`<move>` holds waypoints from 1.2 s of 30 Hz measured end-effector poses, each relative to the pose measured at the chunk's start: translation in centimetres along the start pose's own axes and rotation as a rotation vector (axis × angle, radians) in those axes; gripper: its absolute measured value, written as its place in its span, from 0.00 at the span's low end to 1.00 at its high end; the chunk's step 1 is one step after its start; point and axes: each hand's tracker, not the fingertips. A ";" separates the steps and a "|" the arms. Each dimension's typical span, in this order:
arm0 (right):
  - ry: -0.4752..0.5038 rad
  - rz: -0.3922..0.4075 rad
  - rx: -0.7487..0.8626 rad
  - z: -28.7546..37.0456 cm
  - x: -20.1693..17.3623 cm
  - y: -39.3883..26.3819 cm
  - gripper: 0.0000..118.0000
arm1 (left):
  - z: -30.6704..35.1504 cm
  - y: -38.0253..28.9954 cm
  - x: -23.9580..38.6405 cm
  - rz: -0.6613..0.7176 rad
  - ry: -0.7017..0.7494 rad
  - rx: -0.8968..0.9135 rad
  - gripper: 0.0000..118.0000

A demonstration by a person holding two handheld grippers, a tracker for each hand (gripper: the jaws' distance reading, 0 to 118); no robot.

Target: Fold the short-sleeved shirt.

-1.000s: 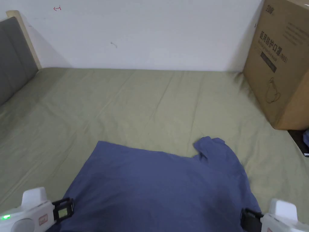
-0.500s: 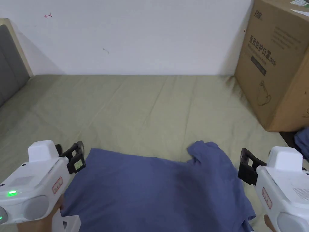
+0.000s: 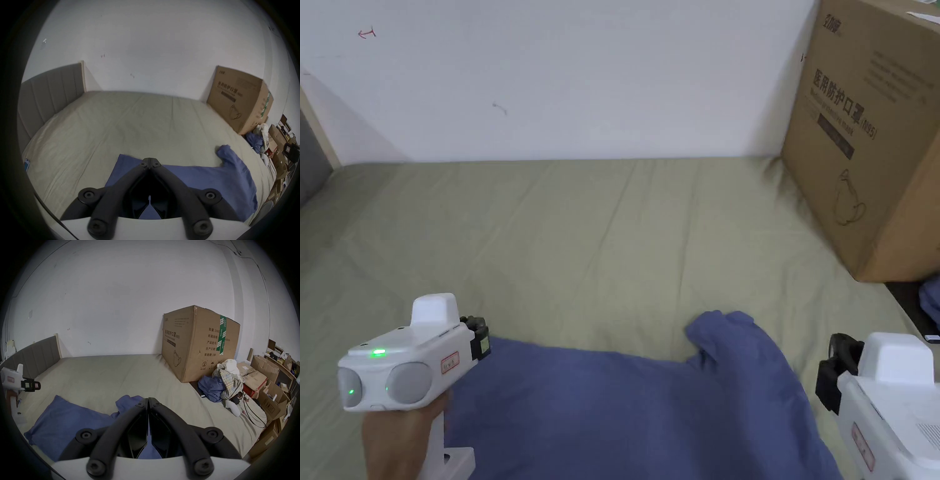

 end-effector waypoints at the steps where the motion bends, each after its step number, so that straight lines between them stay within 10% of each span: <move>1: -0.003 0.004 -0.010 -0.7 0.1 -0.1 0.00 | -1.7 0.5 -0.5 0.012 0.003 -0.025 0.00; 5: -0.015 0.011 -0.045 -3.2 0.5 -0.4 0.00 | -7.6 1.6 -2.2 0.019 0.012 -0.151 0.14; 9: -0.031 0.015 -0.080 -5.5 0.7 -1.0 0.00 | -12.7 1.9 -3.3 -0.002 0.099 -0.261 0.85; 16: -0.048 0.010 -0.136 -7.9 1.1 -2.2 0.00 | -17.7 0.1 -4.5 -0.020 0.146 -0.404 0.82; 22: -0.035 -0.021 -0.191 -9.2 1.6 -2.8 0.00 | -17.4 -0.7 -4.2 0.016 0.059 -0.391 0.10; 26: 0.001 -0.075 -0.279 -11.8 2.4 -2.7 0.04 | -14.8 -0.5 -2.2 -0.051 0.059 -0.313 0.02; 30: 0.015 -0.068 -0.391 -16.2 3.0 -3.1 0.85 | -9.9 0.8 -1.7 -0.038 0.008 -0.189 0.02; 36: 0.003 -0.005 -0.575 -22.4 2.5 -6.1 0.85 | -4.9 1.9 -2.0 -0.040 -0.018 -0.139 0.02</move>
